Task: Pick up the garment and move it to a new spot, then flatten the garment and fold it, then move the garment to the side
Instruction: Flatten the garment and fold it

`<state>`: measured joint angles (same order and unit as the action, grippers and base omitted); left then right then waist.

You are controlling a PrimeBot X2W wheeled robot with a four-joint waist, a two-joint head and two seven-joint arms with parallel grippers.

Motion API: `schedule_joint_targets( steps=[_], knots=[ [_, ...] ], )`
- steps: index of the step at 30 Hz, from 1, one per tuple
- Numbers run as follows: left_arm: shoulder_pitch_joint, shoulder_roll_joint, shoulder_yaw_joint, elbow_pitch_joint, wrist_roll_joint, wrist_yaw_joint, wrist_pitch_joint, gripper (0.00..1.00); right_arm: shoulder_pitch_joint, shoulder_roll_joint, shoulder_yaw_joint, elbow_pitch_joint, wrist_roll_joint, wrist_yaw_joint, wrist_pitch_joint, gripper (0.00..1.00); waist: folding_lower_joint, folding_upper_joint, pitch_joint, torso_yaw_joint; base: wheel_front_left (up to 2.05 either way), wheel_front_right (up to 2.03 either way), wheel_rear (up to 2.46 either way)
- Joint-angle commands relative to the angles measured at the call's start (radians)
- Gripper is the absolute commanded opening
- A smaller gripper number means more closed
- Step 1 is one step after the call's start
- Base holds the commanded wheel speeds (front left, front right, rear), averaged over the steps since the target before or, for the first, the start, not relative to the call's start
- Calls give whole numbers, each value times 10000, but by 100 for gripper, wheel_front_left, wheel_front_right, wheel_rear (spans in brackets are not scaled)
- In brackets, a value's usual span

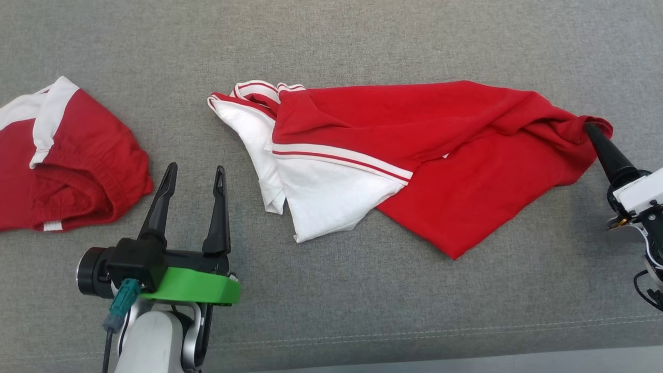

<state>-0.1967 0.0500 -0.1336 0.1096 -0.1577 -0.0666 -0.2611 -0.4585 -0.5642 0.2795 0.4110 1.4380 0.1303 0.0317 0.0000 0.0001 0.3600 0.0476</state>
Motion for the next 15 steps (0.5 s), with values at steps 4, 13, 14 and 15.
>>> schedule_joint_targets(
  steps=[4, 13, 14, 15],
  knots=[
    [-51, 13, -16, 7, -71, 94, -30, 100, 284, -433, 304, -178, -1042, 6, -1253, 100, 0, -1, -77, -2, 0, 0, 0],
    [282, 12, 408, 29, -47, 220, -30, 100, 740, -527, 155, -179, -4117, 6, -2974, 100, 0, -1, -702, -166, 0, 0, 0],
    [331, 11, 463, 39, -32, 231, -28, 100, 753, -356, -300, -342, -4647, 6, -2988, 100, 0, -1, -812, -185, 0, 0, 0],
    [393, 14, 531, 13, -17, 250, -30, 100, 838, -131, -718, -535, -5255, 6, -2989, 100, 0, -1, -904, -214, 0, 0, 0]
  ],
)
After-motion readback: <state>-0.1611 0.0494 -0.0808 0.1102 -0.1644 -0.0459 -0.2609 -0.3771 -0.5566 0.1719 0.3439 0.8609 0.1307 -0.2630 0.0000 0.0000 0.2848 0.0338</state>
